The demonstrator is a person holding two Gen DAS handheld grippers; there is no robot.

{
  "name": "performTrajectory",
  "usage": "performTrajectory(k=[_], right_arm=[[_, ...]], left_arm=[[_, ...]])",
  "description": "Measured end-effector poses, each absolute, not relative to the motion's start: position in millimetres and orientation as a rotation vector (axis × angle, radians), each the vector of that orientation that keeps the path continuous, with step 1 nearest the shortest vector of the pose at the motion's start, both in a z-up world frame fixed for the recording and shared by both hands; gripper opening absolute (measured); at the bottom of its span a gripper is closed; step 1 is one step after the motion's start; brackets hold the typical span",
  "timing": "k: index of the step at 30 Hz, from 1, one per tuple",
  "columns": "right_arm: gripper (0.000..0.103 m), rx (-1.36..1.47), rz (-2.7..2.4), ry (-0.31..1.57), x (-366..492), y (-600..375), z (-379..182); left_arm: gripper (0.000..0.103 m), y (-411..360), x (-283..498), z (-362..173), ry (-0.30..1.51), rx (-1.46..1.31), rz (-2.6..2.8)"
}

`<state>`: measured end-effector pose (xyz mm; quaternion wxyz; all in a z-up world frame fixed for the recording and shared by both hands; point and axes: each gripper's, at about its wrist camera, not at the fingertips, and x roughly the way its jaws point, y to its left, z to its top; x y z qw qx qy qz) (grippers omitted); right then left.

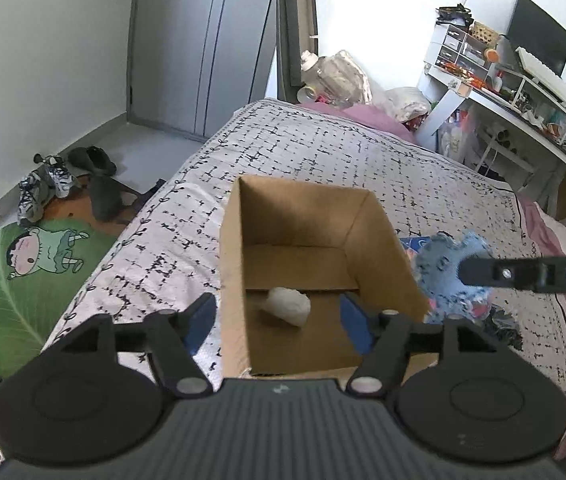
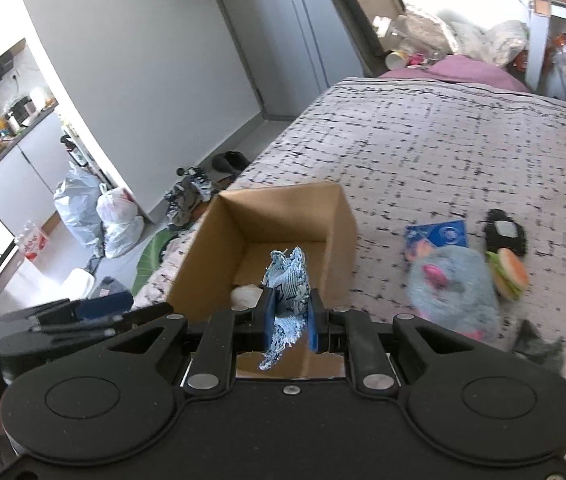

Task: Organize soft objects
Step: 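Carry both items over the cardboard box and open both grippers, then move left gripper to the grey plush mouse and grasp it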

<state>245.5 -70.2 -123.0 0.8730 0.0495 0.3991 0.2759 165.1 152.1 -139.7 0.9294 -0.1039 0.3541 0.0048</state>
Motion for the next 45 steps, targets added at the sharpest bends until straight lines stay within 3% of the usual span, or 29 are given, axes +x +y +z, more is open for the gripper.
performTrajectory(k=[5, 7, 8, 9, 18, 26, 31, 40, 45], right_arm=[[0.021, 0.14, 0.603, 0.83, 247.9, -64.7, -123.5], [0.036, 0.119, 0.59, 0.844, 248.2, -62.4, -125.5], [0.058, 0.112, 0.569, 0.849, 247.5, -63.4, -126.4], [0.065, 0.111, 0.557, 0.838, 245.0, -66.4, -126.4], [0.066, 0.149, 0.524, 0.847, 225.0, -109.7, -127.4], [0.073, 0.105, 0.473, 0.827, 206.7, -140.5, -124.8], [0.084, 0.086, 0.46, 0.796, 197.9, -156.4, -119.3], [0.103, 0.121, 0.43, 0.756, 190.3, -191.4, -115.0], [0.103, 0.172, 0.399, 0.755, 189.0, -212.5, -117.8]], left_arm=[[0.079, 153.1, 157.9, -137.1, 0.721, -0.199, 0.048], [0.082, 153.9, 156.6, -135.4, 0.723, -0.192, 0.054], [0.083, 153.6, 156.2, -134.3, 0.735, -0.188, 0.049], [0.083, 152.9, 156.7, -133.4, 0.755, -0.186, 0.035], [0.085, 139.6, 154.5, -126.2, 0.814, -0.19, 0.01], [0.097, 115.3, 154.5, -117.7, 0.814, -0.19, 0.021], [0.103, 103.3, 154.9, -112.2, 0.823, -0.197, 0.003], [0.103, 75.3, 153.0, -104.2, 0.839, -0.148, -0.05], [0.103, 61.0, 154.2, -97.5, 0.822, -0.126, -0.067]])
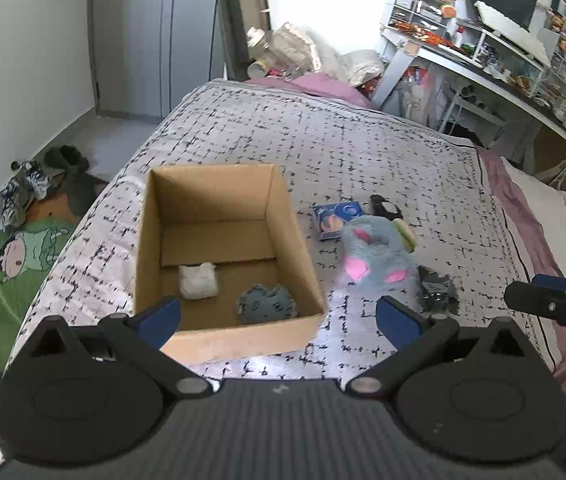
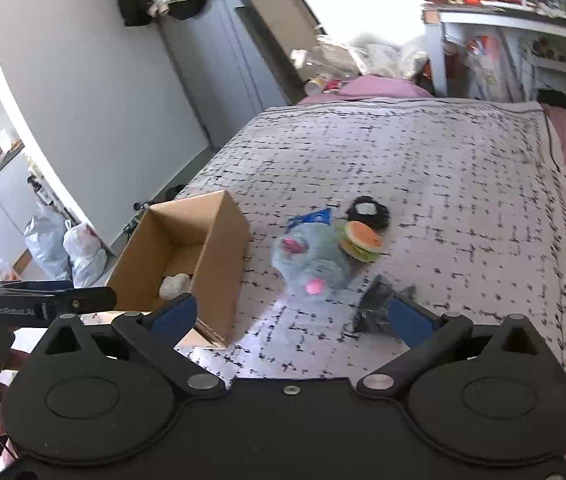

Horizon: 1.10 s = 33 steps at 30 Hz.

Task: Organize soft objects
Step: 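Move left gripper to the grey plush mouse and grasp it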

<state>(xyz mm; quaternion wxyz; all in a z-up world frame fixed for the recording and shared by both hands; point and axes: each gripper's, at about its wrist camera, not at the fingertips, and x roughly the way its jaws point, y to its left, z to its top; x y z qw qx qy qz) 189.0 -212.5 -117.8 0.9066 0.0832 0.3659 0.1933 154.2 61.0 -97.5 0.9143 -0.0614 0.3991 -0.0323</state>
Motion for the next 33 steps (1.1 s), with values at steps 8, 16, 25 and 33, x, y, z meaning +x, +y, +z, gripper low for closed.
performTrajectory(k=[8, 16, 25, 33], right_arm=[[0.103, 0.173, 0.341, 0.738, 186.8, -236.3, -119.9], [0.103, 0.182, 0.325, 0.758, 191.4, -253.0, -123.8], [0.103, 0.202, 0.275, 0.791, 206.0, -271.0, -136.8], [0.1, 0.215, 0.277, 0.826, 219.5, -270.5, -150.4]], left_arm=[[0.103, 39.1, 159.5, -90.5, 0.794, -0.089, -0.113], [0.103, 13.9, 171.0, -90.6, 0.789, -0.036, -0.174], [0.103, -11.8, 190.0, -101.3, 0.804, 0.004, -0.229], [0.103, -24.1, 212.2, -115.0, 0.838, 0.006, -0.232]])
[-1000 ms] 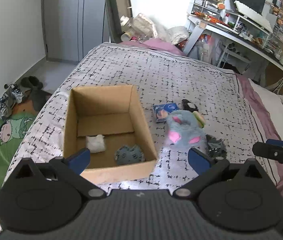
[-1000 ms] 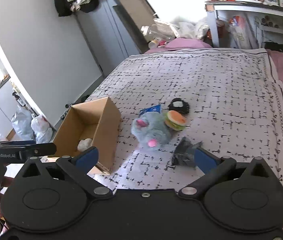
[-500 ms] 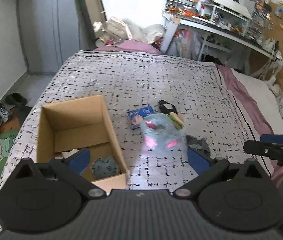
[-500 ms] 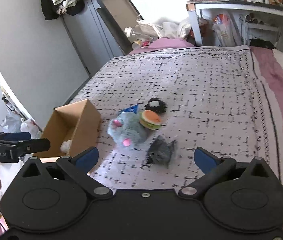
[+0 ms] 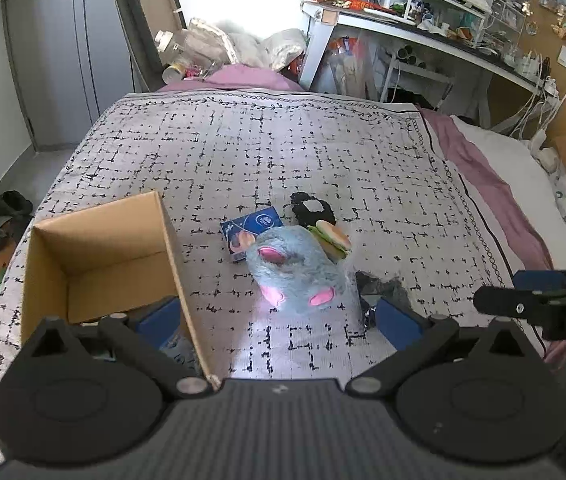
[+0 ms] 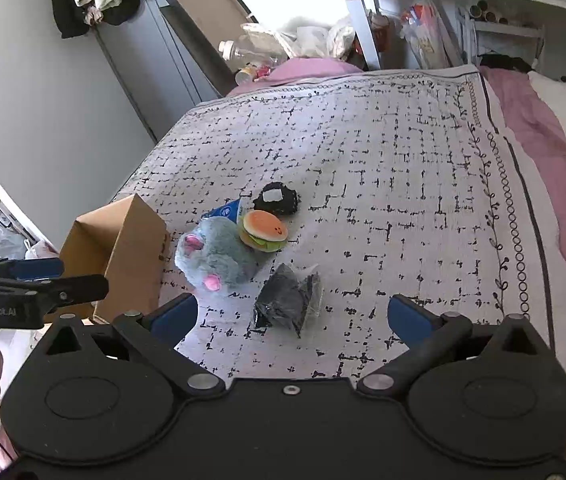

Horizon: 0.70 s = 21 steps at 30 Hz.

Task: Organize soft objects
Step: 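Move left gripper to the grey plush mouse and grasp it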

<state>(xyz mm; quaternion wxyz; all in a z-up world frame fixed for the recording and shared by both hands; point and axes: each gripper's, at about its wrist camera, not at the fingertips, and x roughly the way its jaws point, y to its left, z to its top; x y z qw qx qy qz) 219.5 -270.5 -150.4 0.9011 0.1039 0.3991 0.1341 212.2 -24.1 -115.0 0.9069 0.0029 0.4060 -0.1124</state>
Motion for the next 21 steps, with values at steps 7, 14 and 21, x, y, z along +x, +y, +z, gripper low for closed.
performTrajectory(k=[7, 14, 21], right_arm=[[0.088, 0.243, 0.296, 0.829, 236.2, -269.0, -156.6], [0.072, 0.275, 0.341, 0.84, 257.1, -262.1, -161.5], [0.062, 0.325, 0.379, 0.865, 284.1, -248.9, -168.7]], left_arm=[[0.102, -26.7, 231.0, -123.5, 0.849, -0.03, -0.239], [0.093, -26.7, 251.0, -134.5, 0.846, -0.067, -0.237], [0.069, -23.1, 270.0, -145.6, 0.857, -0.102, -0.213]])
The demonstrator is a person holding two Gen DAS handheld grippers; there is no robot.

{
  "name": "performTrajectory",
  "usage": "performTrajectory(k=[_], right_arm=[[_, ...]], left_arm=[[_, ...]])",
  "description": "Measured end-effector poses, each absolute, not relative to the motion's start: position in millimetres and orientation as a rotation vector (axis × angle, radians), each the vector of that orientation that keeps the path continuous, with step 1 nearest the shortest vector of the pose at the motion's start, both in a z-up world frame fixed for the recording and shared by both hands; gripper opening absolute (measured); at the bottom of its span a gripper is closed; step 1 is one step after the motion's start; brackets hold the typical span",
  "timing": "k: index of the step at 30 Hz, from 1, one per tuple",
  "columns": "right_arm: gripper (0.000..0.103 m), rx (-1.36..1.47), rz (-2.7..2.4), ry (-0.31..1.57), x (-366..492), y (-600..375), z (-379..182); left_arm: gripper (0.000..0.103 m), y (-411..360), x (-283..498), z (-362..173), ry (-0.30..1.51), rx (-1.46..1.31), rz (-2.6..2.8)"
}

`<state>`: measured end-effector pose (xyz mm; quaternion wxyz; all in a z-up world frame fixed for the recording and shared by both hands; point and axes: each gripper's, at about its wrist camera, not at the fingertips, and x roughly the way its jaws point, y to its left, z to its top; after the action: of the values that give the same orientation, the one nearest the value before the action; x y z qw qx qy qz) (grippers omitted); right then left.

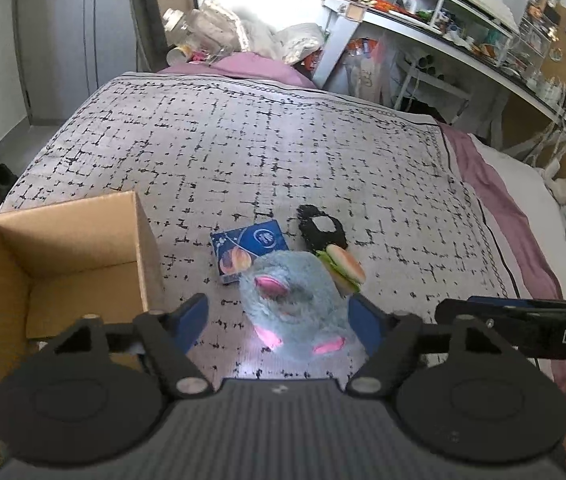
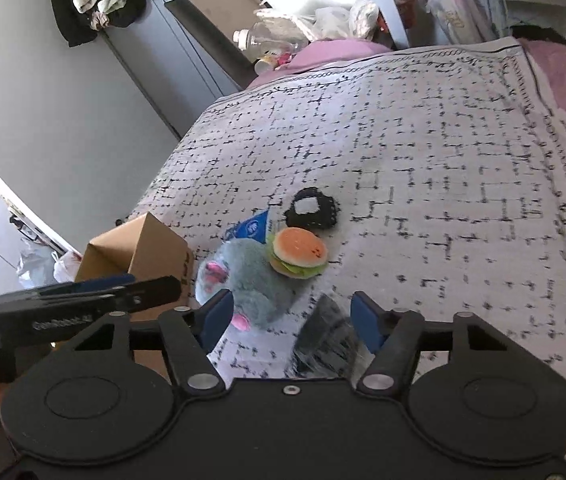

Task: Organize soft objects
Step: 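Move left gripper to the grey plush mouse and grasp it, then lift the grey mouse with left gripper and carry it over the box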

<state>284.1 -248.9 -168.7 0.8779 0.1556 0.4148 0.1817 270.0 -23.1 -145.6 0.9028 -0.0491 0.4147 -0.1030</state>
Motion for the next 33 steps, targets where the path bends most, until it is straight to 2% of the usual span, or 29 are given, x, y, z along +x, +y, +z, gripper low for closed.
performTrajectory(k=[2, 9, 14, 25, 31, 33], right_arm=[[0.059, 0.338, 0.39, 0.874, 292.6, -243.0, -171.3], [0.055, 0.408, 0.414, 0.926, 322.2, -226.4, -186.7], [0.052, 0.449, 0.418, 0.963, 335.8, -217.4, -198.3], [0.049, 0.502, 0.412, 1.03, 353.0, -207.1, -220.4], [0.029, 0.475, 0.404, 1.061, 351.5, -202.9, -230.1], [0.024, 0.479, 0.409, 1.057, 349.5, -206.5, -226.8]], left_arm=[[0.059, -20.7, 275.6, -149.2, 0.865, -0.113, -0.203], [0.046, -14.7, 287.9, -158.8, 0.887, -0.145, -0.205], [0.029, -12.5, 295.6, -166.8, 0.905, -0.162, -0.211], [0.028, -10.9, 306.9, -178.4, 0.923, -0.162, -0.223], [0.028, -13.0, 314.0, -185.8, 0.961, -0.164, -0.242], [0.031, -16.7, 314.5, -186.2, 0.967, -0.152, -0.244]])
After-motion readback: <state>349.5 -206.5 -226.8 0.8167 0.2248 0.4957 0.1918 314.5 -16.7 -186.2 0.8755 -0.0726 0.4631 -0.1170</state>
